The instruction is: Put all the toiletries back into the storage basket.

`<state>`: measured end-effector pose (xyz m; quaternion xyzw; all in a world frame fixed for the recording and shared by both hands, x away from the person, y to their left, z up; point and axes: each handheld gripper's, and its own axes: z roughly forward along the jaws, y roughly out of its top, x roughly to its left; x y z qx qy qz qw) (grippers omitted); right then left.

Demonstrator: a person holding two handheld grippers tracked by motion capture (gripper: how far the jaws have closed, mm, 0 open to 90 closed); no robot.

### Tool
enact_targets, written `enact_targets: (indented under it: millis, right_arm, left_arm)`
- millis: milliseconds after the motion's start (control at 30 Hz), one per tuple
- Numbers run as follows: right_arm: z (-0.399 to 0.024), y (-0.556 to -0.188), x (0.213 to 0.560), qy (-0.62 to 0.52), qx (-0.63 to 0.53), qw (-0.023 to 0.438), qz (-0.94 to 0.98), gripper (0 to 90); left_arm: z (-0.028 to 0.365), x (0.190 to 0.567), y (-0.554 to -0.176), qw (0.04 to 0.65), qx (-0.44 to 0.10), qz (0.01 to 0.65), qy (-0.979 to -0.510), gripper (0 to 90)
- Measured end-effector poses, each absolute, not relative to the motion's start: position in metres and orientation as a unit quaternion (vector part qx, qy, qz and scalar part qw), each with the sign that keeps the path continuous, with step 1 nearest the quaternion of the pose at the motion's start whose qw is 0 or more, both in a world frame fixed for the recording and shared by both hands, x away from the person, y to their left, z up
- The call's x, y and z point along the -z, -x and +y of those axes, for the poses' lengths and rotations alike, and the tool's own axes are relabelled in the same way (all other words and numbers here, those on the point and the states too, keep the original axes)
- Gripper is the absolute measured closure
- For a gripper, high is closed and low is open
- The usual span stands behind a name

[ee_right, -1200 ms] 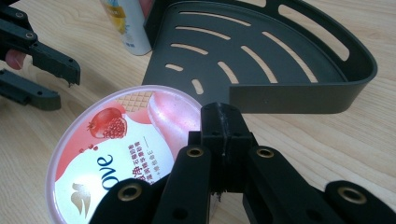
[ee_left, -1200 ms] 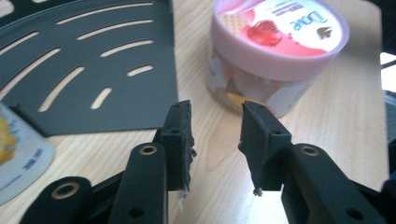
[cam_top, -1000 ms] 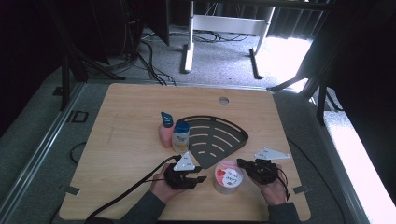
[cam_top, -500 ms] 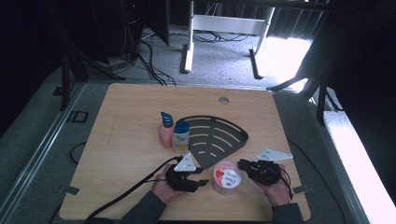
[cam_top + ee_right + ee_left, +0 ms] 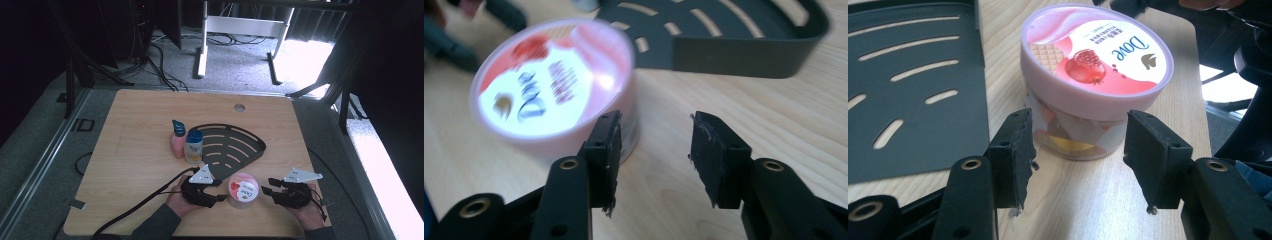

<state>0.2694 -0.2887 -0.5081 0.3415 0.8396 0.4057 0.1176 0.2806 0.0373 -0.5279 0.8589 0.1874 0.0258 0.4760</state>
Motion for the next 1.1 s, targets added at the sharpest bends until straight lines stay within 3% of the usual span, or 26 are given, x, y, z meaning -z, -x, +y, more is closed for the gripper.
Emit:
enact_targets:
  millis: [267,567,1100]
  right_arm:
    - [-0.288,-0.263,0.511,-0.306,-0.403,0.111,0.855,46.5]
    - [-0.284,-0.259,0.514,-0.268,-0.403,0.098,0.869,45.9]
    - [-0.27,-0.263,0.523,-0.223,-0.396,0.074,0.888,35.5]
  left_arm:
    - [0.028,0.531,-0.28,0.472,-0.026,0.174,-0.864,39.5]
    - [0.021,0.535,-0.281,0.464,-0.025,0.164,-0.87,38.4]
    - [0.014,0.544,-0.284,0.458,-0.036,0.152,-0.875,34.6]
